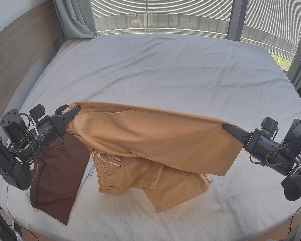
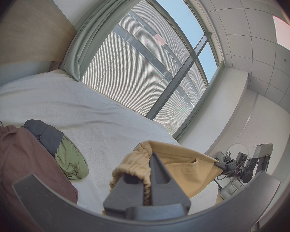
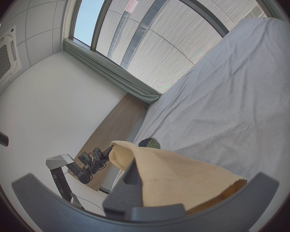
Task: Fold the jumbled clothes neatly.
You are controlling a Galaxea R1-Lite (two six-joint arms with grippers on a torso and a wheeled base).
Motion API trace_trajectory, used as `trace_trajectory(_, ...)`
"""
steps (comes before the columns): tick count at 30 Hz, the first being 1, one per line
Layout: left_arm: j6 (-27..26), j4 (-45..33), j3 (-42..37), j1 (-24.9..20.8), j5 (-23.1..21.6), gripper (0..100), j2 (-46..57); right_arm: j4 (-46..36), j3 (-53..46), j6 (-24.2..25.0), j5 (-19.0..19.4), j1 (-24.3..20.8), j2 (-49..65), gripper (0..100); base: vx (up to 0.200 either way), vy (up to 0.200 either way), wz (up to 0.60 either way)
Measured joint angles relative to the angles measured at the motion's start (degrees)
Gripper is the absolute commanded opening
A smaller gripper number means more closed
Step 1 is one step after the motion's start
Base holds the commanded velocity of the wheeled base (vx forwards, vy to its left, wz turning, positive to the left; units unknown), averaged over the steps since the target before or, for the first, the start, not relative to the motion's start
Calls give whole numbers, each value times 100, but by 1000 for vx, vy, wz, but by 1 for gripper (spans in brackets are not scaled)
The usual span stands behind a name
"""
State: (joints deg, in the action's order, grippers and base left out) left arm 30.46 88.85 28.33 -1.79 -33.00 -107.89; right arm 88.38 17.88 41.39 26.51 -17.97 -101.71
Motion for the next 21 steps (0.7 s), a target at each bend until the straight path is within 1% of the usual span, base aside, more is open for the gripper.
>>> trace_trajectory(9,10,0,35,11,22,0,-44,-4,46,0,156,235,2,0,0,0,0)
trace_trajectory(21,10,0,50,20,27,0,-85,-6,57,0,235,419,2,0,0,0,0)
